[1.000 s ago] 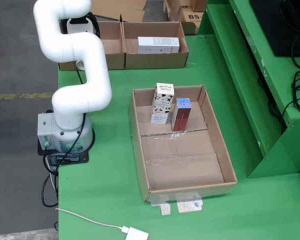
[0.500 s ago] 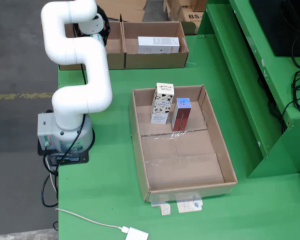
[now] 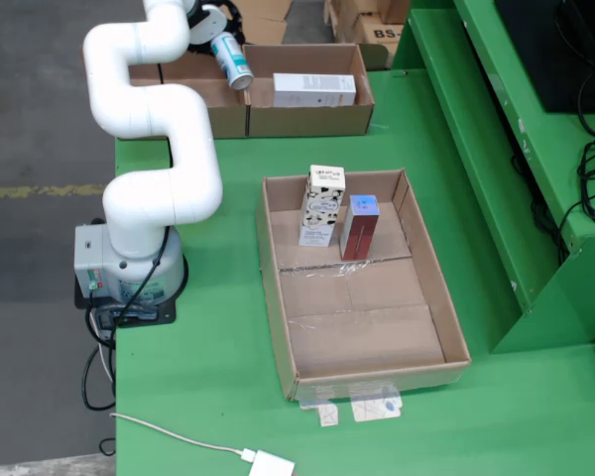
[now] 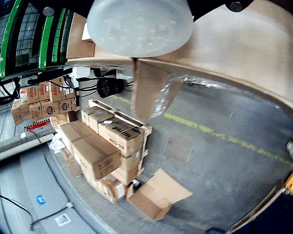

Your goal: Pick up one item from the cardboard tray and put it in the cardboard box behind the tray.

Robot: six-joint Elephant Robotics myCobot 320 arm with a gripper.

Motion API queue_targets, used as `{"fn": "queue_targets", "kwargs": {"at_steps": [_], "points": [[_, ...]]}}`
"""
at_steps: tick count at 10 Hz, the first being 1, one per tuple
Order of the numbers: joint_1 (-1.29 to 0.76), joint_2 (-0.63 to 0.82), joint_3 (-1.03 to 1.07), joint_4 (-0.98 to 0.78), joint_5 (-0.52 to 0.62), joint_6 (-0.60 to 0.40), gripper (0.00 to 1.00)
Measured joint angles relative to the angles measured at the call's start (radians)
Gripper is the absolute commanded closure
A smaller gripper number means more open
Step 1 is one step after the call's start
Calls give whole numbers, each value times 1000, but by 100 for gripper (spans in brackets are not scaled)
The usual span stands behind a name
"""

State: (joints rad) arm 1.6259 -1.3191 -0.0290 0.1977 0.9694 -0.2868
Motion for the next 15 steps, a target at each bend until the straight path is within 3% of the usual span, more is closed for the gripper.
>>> {"fn": "queue_targets", "kwargs": {"at_steps": [7,15], "points": [[-6,0,0,299,0,0,100],[-8,0,0,299,0,0,100]]}}
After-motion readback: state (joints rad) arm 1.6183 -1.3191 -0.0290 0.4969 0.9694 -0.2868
